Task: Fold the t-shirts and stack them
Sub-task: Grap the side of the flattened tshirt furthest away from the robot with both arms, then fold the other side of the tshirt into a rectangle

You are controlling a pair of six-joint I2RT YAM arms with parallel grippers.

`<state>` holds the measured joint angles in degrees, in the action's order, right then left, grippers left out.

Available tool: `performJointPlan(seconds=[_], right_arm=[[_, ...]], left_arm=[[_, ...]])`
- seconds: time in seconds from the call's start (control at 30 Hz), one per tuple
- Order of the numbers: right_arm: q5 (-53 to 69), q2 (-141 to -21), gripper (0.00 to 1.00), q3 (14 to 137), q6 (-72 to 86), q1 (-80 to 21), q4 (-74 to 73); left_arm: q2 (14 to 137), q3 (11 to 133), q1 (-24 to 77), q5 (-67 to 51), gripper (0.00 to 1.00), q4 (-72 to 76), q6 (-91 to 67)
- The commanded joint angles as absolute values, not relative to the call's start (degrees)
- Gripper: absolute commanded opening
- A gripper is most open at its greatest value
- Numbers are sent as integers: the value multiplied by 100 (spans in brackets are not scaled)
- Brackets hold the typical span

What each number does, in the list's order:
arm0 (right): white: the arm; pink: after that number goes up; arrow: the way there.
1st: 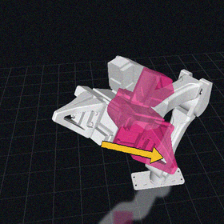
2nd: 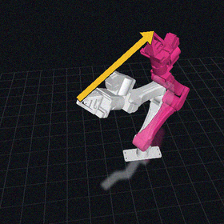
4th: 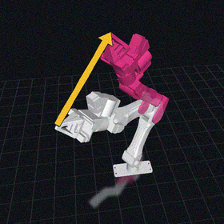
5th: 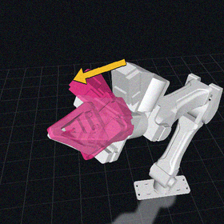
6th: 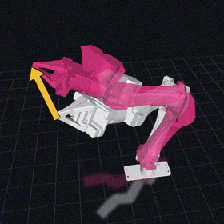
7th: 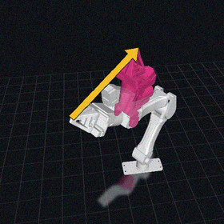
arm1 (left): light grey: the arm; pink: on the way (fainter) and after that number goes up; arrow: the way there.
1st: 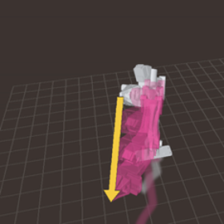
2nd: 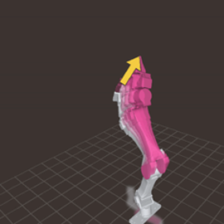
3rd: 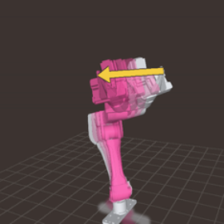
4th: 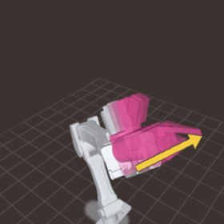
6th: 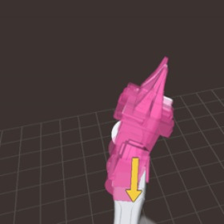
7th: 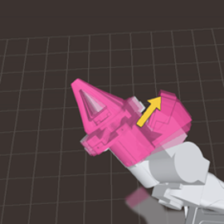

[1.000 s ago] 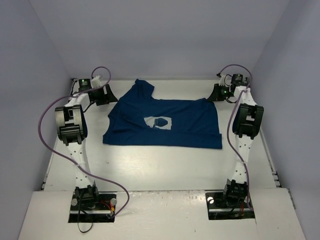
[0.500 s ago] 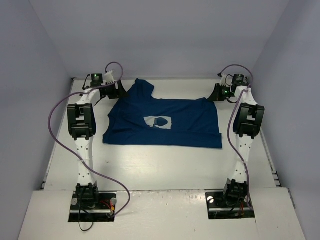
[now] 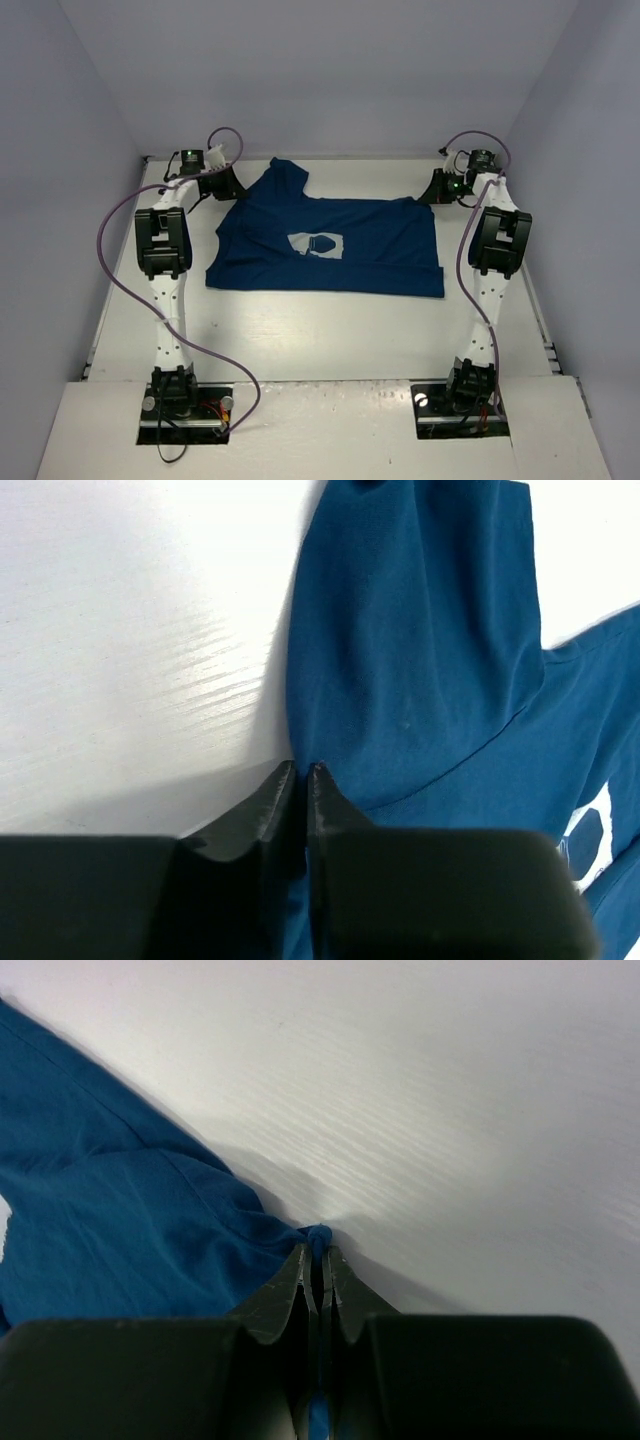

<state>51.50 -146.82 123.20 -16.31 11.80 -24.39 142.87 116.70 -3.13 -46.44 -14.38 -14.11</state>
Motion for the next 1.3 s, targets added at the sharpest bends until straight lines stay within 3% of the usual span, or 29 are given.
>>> performJointPlan(seconds=[0.0, 0.63, 0.97, 1.27], right_arm=[[5389, -14086, 0, 12399, -1676, 1288, -2642], [6188, -13696, 0, 13027, -1448, 1328, -2664], [5997, -12942, 0, 11751, -2189, 1573, -2895], [5270, -12513, 0, 10370, -3611, 1718, -3735]], left_arm=[[13612, 11652, -395, -4652, 1, -1238, -1134], [12568, 10690, -457, -4456, 0, -97, -581], [11435, 9321, -527, -5259, 0, 48, 1003], [10591, 7944, -613, -5392, 0, -1527, 3258]])
